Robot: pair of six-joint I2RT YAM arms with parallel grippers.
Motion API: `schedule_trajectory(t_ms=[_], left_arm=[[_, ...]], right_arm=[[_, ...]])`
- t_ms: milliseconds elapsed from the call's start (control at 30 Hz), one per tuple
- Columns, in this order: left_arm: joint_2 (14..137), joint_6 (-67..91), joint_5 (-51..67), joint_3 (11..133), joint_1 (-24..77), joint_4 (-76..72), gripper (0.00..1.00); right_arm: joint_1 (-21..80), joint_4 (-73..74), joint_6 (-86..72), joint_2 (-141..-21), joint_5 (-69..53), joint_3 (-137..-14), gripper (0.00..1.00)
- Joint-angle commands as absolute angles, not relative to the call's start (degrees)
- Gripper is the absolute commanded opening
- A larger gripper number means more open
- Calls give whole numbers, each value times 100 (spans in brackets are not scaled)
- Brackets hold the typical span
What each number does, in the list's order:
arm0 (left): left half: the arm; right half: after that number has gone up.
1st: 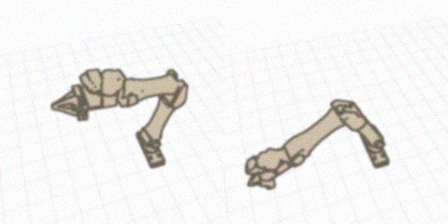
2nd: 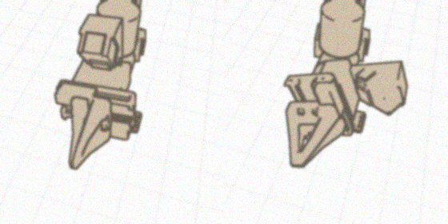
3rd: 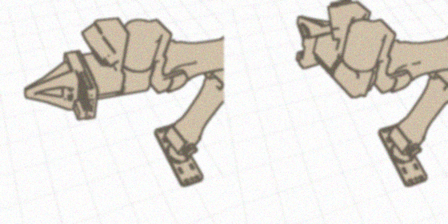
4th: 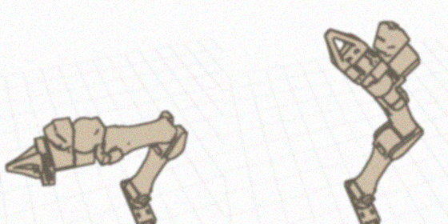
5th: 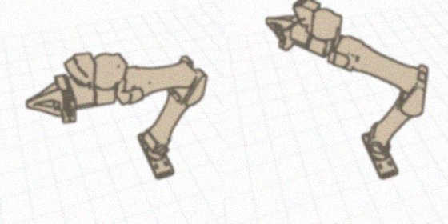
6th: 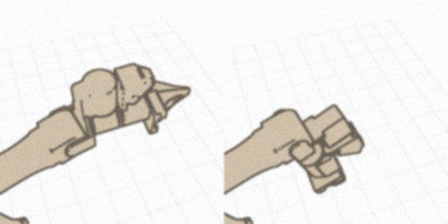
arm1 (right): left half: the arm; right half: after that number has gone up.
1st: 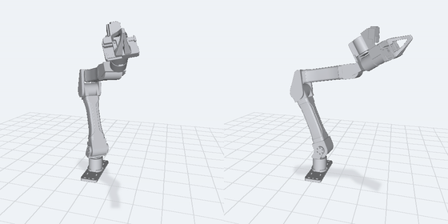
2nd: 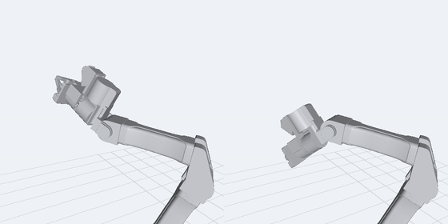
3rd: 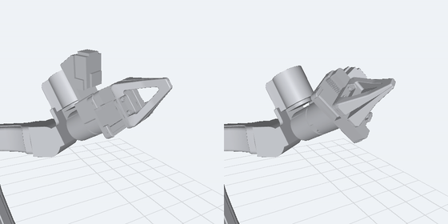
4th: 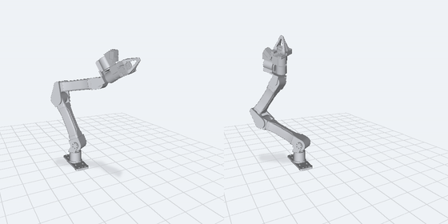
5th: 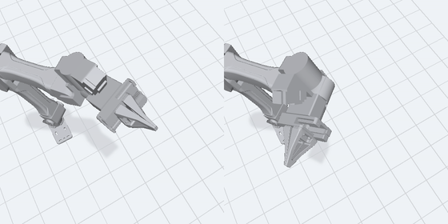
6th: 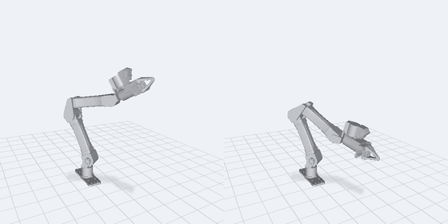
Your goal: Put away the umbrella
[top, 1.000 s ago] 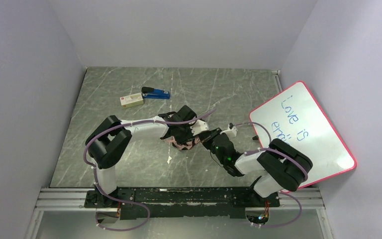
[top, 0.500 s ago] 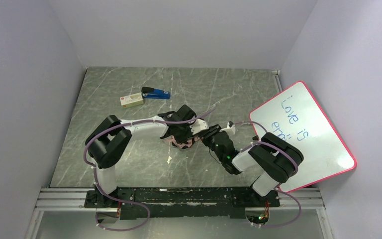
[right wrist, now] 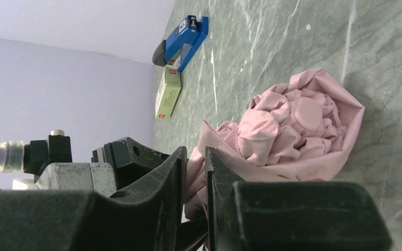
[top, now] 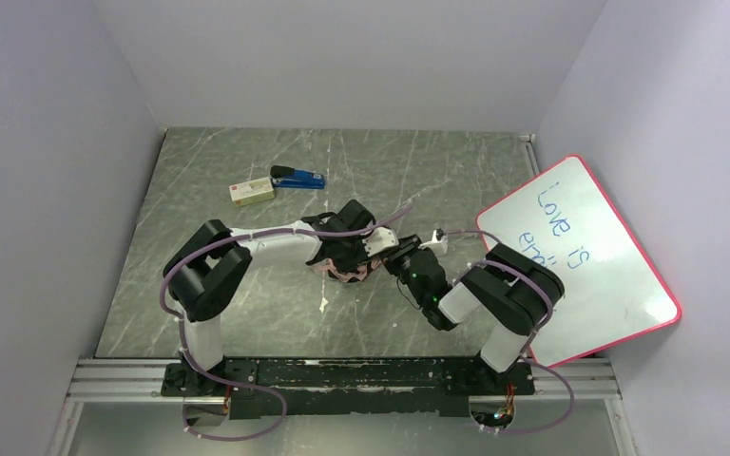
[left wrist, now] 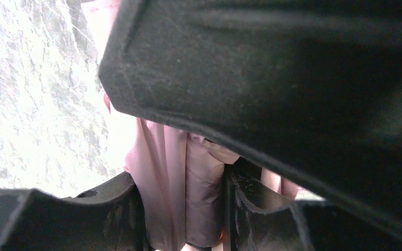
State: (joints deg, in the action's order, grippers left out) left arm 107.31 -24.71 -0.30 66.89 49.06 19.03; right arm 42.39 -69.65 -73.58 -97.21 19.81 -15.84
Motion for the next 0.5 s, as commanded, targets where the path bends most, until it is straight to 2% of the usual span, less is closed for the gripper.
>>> schedule_trajectory(t_ms=[0,267,467], left_arm=[[11171,-2718,-53,6424,5001,2349,5],[11171,-2728,-53,6407,5009,2334,5],[11174,-2724,-53,6416,5002,2330,5]], right_arm=[[4206,-7302,-7354,-10028,1828,-1778,21],[4171,-7391,-7412,-10217,1825,-1729,16],[4171,-5863,-7733,-9812,2237,-1719,6]])
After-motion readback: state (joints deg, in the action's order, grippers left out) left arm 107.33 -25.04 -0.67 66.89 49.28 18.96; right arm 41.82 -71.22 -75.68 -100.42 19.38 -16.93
